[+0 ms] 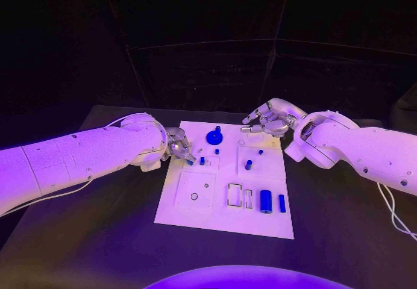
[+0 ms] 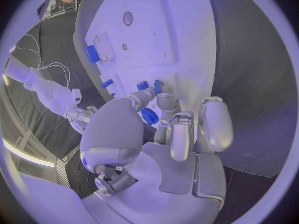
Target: Assemble the parts on the task board
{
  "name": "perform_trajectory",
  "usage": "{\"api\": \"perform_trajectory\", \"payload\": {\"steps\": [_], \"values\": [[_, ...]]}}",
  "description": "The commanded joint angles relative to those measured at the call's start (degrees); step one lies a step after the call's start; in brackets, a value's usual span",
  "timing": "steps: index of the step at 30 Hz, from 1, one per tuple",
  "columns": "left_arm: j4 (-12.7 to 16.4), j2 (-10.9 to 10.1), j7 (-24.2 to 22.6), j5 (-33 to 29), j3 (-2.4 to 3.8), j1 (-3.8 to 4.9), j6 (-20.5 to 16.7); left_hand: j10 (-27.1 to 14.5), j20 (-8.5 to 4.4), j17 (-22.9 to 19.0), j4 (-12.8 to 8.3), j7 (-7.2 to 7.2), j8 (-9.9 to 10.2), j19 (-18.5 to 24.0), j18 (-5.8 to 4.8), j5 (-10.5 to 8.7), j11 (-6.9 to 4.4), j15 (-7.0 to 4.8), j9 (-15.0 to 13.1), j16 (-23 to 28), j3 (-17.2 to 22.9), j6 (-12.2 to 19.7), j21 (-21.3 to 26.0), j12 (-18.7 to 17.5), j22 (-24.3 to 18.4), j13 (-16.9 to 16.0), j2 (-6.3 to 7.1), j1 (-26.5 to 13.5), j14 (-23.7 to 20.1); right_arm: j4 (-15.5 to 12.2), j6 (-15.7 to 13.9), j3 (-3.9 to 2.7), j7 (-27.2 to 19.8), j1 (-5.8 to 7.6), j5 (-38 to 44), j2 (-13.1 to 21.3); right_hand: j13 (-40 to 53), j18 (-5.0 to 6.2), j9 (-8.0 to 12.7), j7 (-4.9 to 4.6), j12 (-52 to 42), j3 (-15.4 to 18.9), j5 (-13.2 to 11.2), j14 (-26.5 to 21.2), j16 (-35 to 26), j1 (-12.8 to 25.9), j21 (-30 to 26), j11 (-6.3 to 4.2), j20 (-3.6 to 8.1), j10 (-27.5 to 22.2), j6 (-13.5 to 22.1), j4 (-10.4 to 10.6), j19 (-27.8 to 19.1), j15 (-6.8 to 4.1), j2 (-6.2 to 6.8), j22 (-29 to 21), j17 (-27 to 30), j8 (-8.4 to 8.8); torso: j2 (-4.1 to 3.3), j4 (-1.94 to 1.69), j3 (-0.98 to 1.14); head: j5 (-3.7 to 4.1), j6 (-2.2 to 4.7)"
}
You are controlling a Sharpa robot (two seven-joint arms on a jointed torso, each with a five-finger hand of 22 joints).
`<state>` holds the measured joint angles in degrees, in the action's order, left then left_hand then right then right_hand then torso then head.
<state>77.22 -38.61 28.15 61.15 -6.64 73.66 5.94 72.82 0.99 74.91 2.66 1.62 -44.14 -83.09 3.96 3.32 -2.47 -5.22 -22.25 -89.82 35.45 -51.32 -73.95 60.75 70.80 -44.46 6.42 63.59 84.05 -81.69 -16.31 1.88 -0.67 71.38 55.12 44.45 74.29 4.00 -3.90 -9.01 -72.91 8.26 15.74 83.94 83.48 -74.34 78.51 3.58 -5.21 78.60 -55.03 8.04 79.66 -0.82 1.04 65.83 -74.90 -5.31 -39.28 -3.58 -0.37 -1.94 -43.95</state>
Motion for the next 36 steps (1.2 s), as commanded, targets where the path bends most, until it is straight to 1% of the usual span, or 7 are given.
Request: {"api": "perform_trajectory", "payload": {"steps": [1, 9, 13, 17, 23, 28, 36], "values": [[0.4, -0.2, 0.3, 0.4, -0.18, -0.21, -1.3, 0.4, -0.28, 15.1, -3.0, -0.05, -0.4, -0.4, 0.39, 0.1, 0.0, -0.43, 0.0, -0.2, 3.2, -0.3, -0.4, 0.2, 0.2, -0.1, -1.69, 1.2, 5.9, -0.1, 0.2, -0.03, -0.3, 0.11, 0.1, 0.0, -0.1, 0.78, -0.1, 0.48, 0.2, 0.3, 0.2, 3.3, -0.2, 0.2, -0.4, 0.0, -0.02, -0.3, -0.1, 0.0, -0.6, -0.02, -0.57, -0.1, -2.6, -0.4, -0.01, 0.02, -0.04, -0.01, 0.06], [2.2, -1.4, -1.5, 0.4, -0.18, -0.24, -5.9, 0.7, -0.32, 15.1, -3.3, -0.04, -0.5, -0.5, 0.32, 0.11, -0.01, -0.45, 0.0, -0.2, 3.7, -0.4, -0.6, 0.3, 0.5, -0.2, -2.08, 1.4, 5.9, -0.1, 0.1, -0.03, -0.3, 0.11, 0.1, 0.1, -0.1, 0.78, -0.1, 0.48, 0.2, 0.3, 0.2, 3.3, -0.2, 0.2, -0.4, 0.0, -0.02, -0.3, -0.1, 0.0, -0.6, -0.02, -0.57, -0.1, -2.6, -0.4, 0.01, -0.04, -0.06, 0.15, -0.13], [3.0, -1.9, -2.0, 0.4, -0.18, -0.27, -8.1, 0.7, -0.33, 15.1, -3.3, -0.03, -0.6, -0.5, 0.32, 0.09, -0.01, -0.45, 0.0, -0.2, 3.8, -0.5, -0.6, 0.3, 0.5, -0.2, -2.18, 1.4, 5.9, 0.0, 0.1, -0.03, -0.4, 0.11, 0.1, 0.1, -0.1, 0.78, -0.1, 0.48, 0.2, 0.3, 0.2, 3.3, -0.2, 0.2, -0.4, 0.0, -0.02, -0.3, -0.1, 0.0, -0.6, -0.02, -0.57, -0.1, -2.6, -0.4, 0.02, -0.03, 0.0, -0.04, -0.18], [3.8, -2.4, -2.2, 0.4, -0.19, -0.39, -9.9, 0.8, -0.34, 15.1, -3.3, -0.02, -0.6, -0.6, 0.3, 0.06, 0.0, -0.45, 0.0, -0.2, 3.9, -0.5, -0.7, 0.3, 0.6, -0.1, -2.27, 1.4, 5.9, 0.0, 0.1, -0.03, -0.4, 0.11, 0.1, 0.1, -0.1, 0.78, -0.1, 0.48, 0.2, 0.3, 0.2, 3.3, -0.2, 0.2, -0.4, 0.0, -0.02, -0.3, -0.1, 0.0, -0.6, -0.02, -0.57, -0.1, -2.6, -0.4, 0.0, -0.04, -0.02, -0.1, -0.24], [4.1, -2.7, -1.9, 1.1, -0.19, -0.76, -10.8, 0.8, -0.34, 15.1, -3.3, -0.01, -0.6, -0.6, 0.3, 0.03, 0.0, -0.46, 0.0, -0.2, 4.0, -0.5, -0.7, 0.3, 0.6, -0.1, -2.32, 1.4, 5.9, 0.0, 0.0, -0.03, -0.4, 0.11, 0.1, 0.1, -0.1, 0.78, -0.1, 0.48, 0.2, 0.3, 0.2, 3.3, -0.2, 0.2, -0.4, 0.0, -0.02, -0.3, -0.1, 0.0, -0.6, -0.02, -0.57, -0.1, -2.6, -0.4, 0.02, -0.03, -0.02, -0.2, -0.32], [3.9, -2.7, -1.5, 2.0, -0.2, -1.29, -11.1, 0.8, -0.35, 15.1, -3.3, -0.01, -0.7, -0.7, 0.26, 0.0, 0.0, -0.46, 0.0, -0.2, 4.0, -0.5, -0.9, 0.3, 0.8, -0.1, -2.35, 1.4, 5.9, 0.0, 0.1, -0.03, -0.4, 0.11, 0.1, 0.1, -0.1, 0.78, -0.1, 0.49, 0.2, 0.4, 0.3, 3.3, -0.2, 0.2, -0.4, 0.0, -0.01, -0.3, -0.1, 0.1, -0.6, -0.02, -0.63, -0.1, -2.6, -0.42, 0.0, -0.04, -0.04, -0.15, -0.38], [3.3, -2.5, -1.0, 3.3, -0.2, -1.92, -10.5, 0.8, -0.35, 15.1, -3.3, -0.01, -0.7, -0.7, 0.25, -0.02, -0.01, -0.46, 0.0, -0.2, 4.0, -0.5, -0.9, 0.3, 0.8, -0.1, -2.38, 1.4, 5.9, 0.1, 0.1, -0.03, -0.4, 0.1, 0.1, 0.1, -0.1, 0.78, -0.1, 0.49, 0.2, 0.4, 0.3, 3.3, -0.2, 0.2, -0.4, 0.0, -0.01, -0.3, -0.1, 0.1, -0.6, -0.02, -0.63, -0.1, -2.6, -0.42, 0.0, 0.04, -0.04, -0.18, -0.47]]}}
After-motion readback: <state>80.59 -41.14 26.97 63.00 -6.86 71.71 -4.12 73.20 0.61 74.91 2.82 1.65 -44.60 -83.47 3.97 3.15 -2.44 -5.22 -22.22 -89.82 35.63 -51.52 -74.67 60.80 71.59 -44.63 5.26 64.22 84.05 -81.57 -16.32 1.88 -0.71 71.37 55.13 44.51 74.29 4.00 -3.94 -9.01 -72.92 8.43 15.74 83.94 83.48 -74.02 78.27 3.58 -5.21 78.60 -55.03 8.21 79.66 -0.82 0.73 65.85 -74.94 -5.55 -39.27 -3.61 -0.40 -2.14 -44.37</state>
